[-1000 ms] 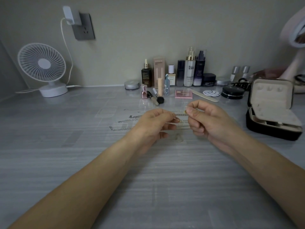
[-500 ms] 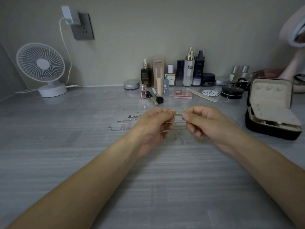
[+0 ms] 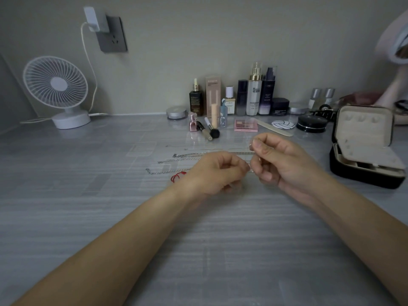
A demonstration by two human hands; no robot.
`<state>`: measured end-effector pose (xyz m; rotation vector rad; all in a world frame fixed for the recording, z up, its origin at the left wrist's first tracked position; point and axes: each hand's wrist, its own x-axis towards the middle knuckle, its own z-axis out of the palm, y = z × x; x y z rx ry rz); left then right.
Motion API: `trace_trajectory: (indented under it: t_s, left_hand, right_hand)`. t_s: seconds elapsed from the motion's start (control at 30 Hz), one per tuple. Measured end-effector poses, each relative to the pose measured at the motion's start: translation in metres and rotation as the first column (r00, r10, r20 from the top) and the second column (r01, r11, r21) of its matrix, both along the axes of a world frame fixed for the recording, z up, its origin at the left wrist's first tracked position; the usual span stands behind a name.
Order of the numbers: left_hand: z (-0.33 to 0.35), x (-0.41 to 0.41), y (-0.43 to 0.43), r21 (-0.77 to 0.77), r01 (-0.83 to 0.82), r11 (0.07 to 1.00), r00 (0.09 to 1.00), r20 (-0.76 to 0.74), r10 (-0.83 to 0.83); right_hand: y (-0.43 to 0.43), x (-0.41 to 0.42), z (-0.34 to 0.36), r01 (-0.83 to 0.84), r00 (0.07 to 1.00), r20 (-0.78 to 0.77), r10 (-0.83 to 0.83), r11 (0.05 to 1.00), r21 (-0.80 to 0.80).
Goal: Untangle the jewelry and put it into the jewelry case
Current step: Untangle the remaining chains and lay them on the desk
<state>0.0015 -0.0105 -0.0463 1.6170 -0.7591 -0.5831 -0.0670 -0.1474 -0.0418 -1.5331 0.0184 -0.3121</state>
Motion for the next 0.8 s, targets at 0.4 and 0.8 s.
trace_trajectory:
  t_s: [0.4, 0.8]
  left_hand:
    - [-0.0009, 0.0034, 0.0032, 0.032, -0.005, 0.999, 1.000, -0.018, 0.006]
    - [0.0043, 0.0001, 0.0057, 0.056, -0.141, 0.988, 0.989, 0.044, 0.138]
  right_hand:
    - [-0.0070, 0.0003, 0.0033, 0.021, 0.998, 0.048, -0.028, 0.991, 0.129]
    - [-0.0061, 0.0011, 0.0023, 0.034, 0.999, 0.019, -0.036, 0.995, 0.094]
